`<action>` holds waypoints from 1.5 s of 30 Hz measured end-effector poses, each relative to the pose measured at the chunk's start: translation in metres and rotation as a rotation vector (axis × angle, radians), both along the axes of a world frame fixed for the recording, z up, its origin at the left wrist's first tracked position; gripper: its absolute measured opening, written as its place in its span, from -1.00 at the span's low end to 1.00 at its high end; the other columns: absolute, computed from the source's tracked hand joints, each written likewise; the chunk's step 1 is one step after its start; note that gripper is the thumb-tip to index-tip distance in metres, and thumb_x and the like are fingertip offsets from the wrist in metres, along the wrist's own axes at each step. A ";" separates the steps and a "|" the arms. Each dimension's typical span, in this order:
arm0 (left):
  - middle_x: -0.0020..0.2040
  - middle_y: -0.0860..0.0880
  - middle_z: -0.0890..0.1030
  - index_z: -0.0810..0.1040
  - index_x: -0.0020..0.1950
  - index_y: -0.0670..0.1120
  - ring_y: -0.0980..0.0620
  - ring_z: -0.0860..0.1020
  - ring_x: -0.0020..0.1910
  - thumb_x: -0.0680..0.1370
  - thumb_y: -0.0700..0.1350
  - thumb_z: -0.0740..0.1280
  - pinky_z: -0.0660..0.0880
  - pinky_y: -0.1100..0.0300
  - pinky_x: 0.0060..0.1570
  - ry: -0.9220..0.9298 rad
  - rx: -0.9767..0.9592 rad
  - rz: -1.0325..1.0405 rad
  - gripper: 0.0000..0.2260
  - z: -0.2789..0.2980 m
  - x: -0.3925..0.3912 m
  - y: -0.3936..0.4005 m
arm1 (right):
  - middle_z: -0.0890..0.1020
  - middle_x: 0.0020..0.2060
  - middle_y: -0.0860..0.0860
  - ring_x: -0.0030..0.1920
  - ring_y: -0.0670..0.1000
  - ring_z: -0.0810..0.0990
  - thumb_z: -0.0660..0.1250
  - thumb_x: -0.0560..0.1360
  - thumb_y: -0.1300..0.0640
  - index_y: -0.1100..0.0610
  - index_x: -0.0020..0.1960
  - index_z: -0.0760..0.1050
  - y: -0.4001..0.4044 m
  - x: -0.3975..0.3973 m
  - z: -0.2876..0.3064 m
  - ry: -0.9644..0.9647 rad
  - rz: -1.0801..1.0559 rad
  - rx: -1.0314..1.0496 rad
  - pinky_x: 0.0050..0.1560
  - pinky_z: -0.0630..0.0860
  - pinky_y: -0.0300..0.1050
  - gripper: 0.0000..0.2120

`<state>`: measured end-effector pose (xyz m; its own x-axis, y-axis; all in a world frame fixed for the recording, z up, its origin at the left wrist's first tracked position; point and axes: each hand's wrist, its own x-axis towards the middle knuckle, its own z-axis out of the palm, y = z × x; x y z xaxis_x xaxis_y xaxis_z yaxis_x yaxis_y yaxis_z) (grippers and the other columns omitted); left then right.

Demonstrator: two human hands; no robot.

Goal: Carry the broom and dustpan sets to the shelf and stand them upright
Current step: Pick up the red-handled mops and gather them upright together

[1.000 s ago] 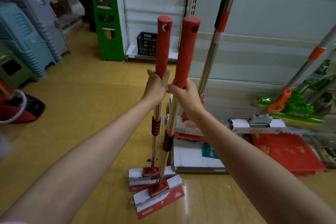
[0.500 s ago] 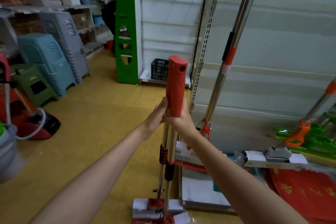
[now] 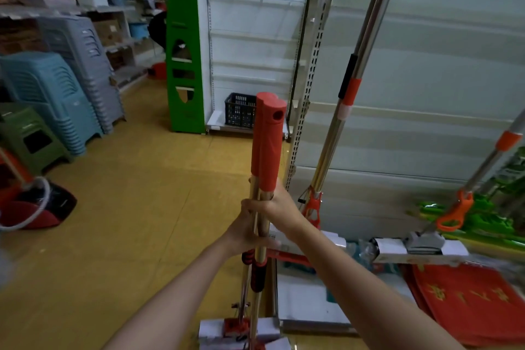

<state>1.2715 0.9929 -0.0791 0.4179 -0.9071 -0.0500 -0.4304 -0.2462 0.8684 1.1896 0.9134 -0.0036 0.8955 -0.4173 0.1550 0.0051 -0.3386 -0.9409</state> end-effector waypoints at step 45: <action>-0.36 0.09 0.44 0.34 -0.09 -0.04 0.10 0.44 -0.42 0.45 0.03 0.27 0.35 0.25 -0.40 -0.458 -0.010 -0.112 -0.81 0.072 -0.049 -0.007 | 0.54 -0.21 0.13 -0.26 -0.01 0.52 0.34 0.37 0.31 0.17 0.11 0.35 0.015 -0.051 0.072 -0.098 -0.447 -0.166 -0.22 0.58 -0.05 -0.64</action>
